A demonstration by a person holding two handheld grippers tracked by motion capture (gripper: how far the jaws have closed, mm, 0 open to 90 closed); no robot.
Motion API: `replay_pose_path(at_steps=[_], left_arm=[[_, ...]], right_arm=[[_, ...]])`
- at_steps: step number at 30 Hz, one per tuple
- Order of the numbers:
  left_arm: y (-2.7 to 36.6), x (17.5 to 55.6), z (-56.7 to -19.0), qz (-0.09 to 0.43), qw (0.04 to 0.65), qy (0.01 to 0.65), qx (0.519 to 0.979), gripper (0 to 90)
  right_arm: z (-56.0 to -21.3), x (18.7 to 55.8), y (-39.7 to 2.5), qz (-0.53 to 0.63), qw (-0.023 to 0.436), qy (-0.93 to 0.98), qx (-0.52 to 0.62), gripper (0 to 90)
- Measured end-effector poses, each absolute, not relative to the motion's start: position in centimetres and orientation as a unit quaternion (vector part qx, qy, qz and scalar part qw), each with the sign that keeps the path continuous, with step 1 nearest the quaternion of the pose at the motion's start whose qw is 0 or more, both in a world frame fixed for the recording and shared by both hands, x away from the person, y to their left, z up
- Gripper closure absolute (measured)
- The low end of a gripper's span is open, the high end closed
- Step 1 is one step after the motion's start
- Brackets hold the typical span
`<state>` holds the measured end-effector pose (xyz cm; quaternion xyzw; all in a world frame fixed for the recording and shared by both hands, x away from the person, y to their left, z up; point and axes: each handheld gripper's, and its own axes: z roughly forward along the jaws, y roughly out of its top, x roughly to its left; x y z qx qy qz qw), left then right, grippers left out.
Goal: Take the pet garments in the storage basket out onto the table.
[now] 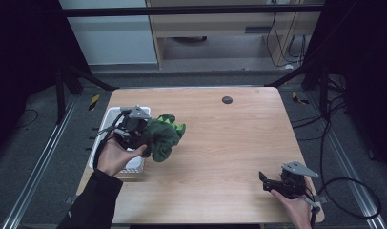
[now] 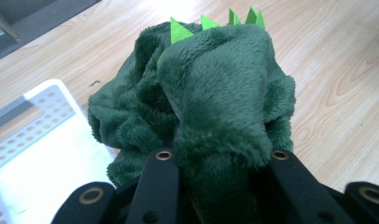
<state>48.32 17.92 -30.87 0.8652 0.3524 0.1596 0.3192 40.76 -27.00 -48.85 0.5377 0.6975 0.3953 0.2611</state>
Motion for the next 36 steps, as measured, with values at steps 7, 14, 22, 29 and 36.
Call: replay_pose_path(at_steps=[7, 14, 22, 29, 36], left_arm=[[15.8, 48.7, -31.6, 0.149, 0.31, 0.331, 0.879, 75.2], [14.4, 48.9, -32.2, 0.141, 0.308, 0.318, 0.886, 75.2], [12.9, 49.1, -33.1, 0.131, 0.303, 0.307, 0.893, 75.2], [11.7, 49.4, -34.1, 0.123, 0.293, 0.297, 0.9, 75.2], [10.9, 49.7, -34.9, 0.116, 0.289, 0.294, 0.904, 75.1]], right_arm=[[-48.8, 40.8, -27.1, 0.396, 0.264, 0.697, 0.536, 5.3], [-48.8, 40.8, -27.0, 0.398, 0.261, 0.697, 0.537, 5.2], [-48.8, 40.8, -27.0, 0.397, 0.264, 0.698, 0.534, 5.3], [-48.8, 40.8, -27.0, 0.398, 0.264, 0.697, 0.535, 5.3], [-48.8, 40.8, -27.0, 0.397, 0.265, 0.697, 0.535, 5.3]])
